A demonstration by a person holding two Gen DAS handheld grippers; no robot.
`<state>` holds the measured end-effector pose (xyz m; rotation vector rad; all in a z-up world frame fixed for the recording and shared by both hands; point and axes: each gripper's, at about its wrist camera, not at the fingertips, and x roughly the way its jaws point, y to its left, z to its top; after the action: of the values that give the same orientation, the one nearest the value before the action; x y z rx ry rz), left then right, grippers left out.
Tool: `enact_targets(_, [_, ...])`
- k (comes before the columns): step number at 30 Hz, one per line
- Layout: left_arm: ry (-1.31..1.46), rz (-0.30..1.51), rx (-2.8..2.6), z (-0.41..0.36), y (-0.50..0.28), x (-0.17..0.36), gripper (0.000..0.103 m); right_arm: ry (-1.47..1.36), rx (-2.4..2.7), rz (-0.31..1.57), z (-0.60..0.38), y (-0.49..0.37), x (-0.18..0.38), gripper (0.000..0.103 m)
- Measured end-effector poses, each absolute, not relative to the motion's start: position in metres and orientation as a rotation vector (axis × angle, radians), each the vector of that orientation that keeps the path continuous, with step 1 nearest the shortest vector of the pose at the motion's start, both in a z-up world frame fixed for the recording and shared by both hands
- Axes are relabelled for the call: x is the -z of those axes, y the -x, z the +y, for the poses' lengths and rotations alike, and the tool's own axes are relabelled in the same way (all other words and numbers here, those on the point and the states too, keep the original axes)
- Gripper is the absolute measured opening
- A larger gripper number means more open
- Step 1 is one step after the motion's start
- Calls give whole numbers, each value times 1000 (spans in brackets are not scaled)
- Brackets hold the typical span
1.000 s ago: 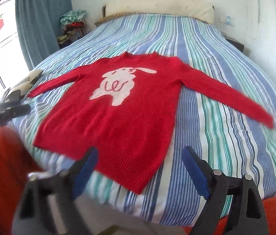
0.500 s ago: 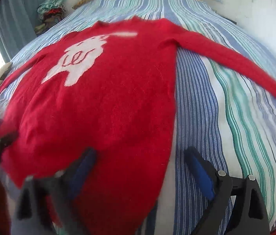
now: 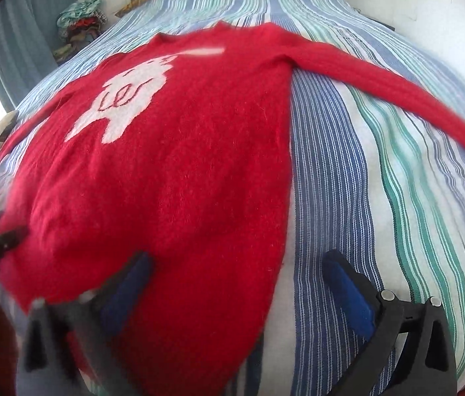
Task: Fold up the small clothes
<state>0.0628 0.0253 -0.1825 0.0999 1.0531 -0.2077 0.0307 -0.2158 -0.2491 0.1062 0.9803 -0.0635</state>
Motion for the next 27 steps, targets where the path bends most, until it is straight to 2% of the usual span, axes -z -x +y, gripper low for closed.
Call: enact_targets(27, [-133,1045,207,21,-64,182,103,-106,76,950,-215,-29,250,103])
